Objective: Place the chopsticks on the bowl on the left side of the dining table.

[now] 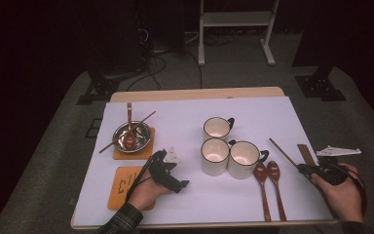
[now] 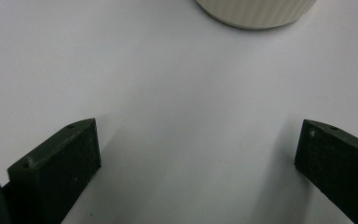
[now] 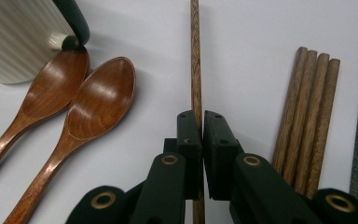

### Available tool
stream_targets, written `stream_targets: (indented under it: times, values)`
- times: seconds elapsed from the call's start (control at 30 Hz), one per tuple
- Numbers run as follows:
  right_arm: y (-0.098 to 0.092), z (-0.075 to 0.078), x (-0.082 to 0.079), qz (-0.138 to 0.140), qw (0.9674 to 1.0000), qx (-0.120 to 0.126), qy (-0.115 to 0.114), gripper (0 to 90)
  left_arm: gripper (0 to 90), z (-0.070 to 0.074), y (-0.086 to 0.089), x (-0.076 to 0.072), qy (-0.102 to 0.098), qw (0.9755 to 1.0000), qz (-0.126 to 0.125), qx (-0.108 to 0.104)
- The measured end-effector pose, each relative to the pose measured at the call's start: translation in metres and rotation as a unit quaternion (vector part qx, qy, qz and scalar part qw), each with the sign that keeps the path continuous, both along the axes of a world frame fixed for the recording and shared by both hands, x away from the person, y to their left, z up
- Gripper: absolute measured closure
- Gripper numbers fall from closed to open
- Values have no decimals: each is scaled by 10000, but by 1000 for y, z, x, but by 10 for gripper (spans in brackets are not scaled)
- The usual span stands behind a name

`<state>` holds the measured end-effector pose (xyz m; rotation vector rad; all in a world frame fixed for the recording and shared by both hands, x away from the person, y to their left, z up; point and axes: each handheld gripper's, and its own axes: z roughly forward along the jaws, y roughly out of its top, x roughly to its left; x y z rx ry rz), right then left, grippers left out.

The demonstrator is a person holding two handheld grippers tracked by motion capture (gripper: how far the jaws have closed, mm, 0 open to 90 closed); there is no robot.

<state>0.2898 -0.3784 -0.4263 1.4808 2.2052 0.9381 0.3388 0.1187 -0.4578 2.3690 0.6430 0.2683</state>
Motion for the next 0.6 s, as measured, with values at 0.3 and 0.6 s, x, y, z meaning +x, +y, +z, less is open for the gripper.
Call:
stream_targets:
  times: [0.3, 0.6]
  values:
    - [-2, 6, 3, 42, 10000, 61, -55, 852, 0, 0, 0, 0, -1, 10000, 1, -1]
    - [-4, 12, 6, 63, 9998, 109, -138, 851, 0, 3, -2, -2, 5, 10000, 2, -82]
